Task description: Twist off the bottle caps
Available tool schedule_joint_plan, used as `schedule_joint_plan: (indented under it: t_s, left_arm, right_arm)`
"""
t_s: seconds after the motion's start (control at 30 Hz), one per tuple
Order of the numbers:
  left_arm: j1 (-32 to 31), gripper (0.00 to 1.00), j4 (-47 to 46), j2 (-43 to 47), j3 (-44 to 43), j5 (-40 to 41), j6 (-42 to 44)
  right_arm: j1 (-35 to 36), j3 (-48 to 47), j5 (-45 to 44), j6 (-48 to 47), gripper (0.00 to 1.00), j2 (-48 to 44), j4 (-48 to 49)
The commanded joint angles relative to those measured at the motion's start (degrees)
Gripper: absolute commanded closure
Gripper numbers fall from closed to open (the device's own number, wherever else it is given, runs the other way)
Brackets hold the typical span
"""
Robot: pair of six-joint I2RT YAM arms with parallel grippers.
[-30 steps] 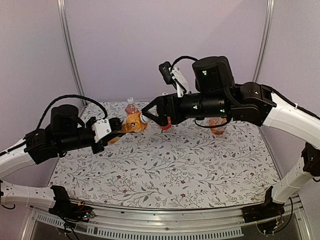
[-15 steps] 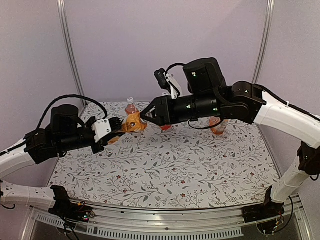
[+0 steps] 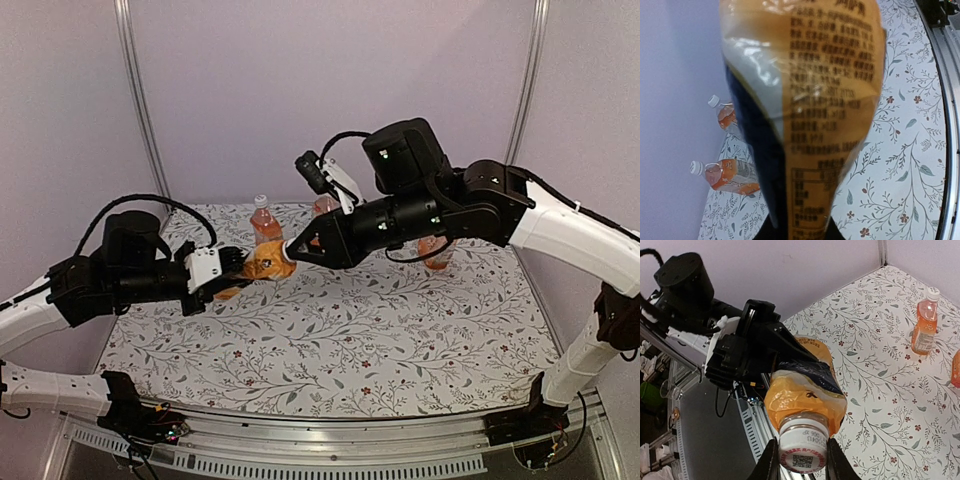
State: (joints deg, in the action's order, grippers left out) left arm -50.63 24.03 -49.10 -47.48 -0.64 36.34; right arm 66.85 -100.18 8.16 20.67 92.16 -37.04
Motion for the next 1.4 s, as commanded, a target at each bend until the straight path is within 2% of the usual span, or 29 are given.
schedule_joint_plan:
  t_s: [0.0,0.13,0.4,0.6,0.77,0.8,0.83,0.9,0.93,1.03,1.23,1.3,1.37]
  left_arm:
    - [-0.2,1.00,14.5,0.1,-3.8,-16.0,0.7]
    - [-0.3,1.00,19.4,-0.3,-4.4,-23.9,-1.1]
    - [-0.8,1.00,19.7,-0.8,-3.9,-27.1,-4.0]
    - [-1.8,1.00,18.0,0.2,-2.2,-27.1,-3.8]
    - [-2.6,1.00,13.4,0.3,-2.0,-23.7,-5.9]
    - [-2.5,1.00,13.0,0.4,-2.0,-22.8,-6.0]
    - [-2.5,1.00,12.5,0.5,-1.8,-21.8,-6.2]
    - [-2.5,1.00,11.2,0.9,-1.2,-19.6,-6.5]
    - [-2.5,1.00,10.3,1.1,-0.9,-18.4,-6.8]
    - [-2.5,1.00,7.7,1.1,-0.5,-13.8,-7.4]
    - [-2.4,1.00,0.4,1.3,1.2,-4.0,-5.1]
    - [-2.4,1.00,-1.5,1.4,1.9,-1.7,-4.7]
    - [-2.4,1.00,-3.3,1.7,2.6,0.2,-4.4]
  right_arm:
    - [3.1,1.8,2.1,-25.6,1.00,-3.0,-7.0]
    - [4.0,4.2,1.1,-39.2,1.00,-6.5,-10.2]
    - [6.7,6.5,-2.9,-59.3,1.00,-9.5,-13.3]
    - [7.3,5.8,-4.4,-66.8,1.00,-8.0,-13.7]
    - [7.3,3.7,-3.5,-66.6,0.99,-5.4,-13.6]
    - [7.3,4.3,-3.5,-66.0,0.91,-5.4,-12.8]
    - [7.3,4.9,-3.9,-65.3,0.71,-5.7,-11.7]
    - [7.3,6.0,-5.8,-62.4,0.21,-6.4,-8.9]
    - [7.3,6.4,-7.4,-59.9,0.04,-6.6,-7.2]
    - [7.3,7.1,-12.2,-52.0,0.01,-8.1,-4.3]
    - [7.2,11.7,-12.2,-35.2,0.01,-11.8,7.0]
    - [6.6,12.5,-12.5,-27.4,0.01,-11.5,11.9]
    - [5.2,10.5,-12.4,-14.5,0.04,-9.8,12.9]
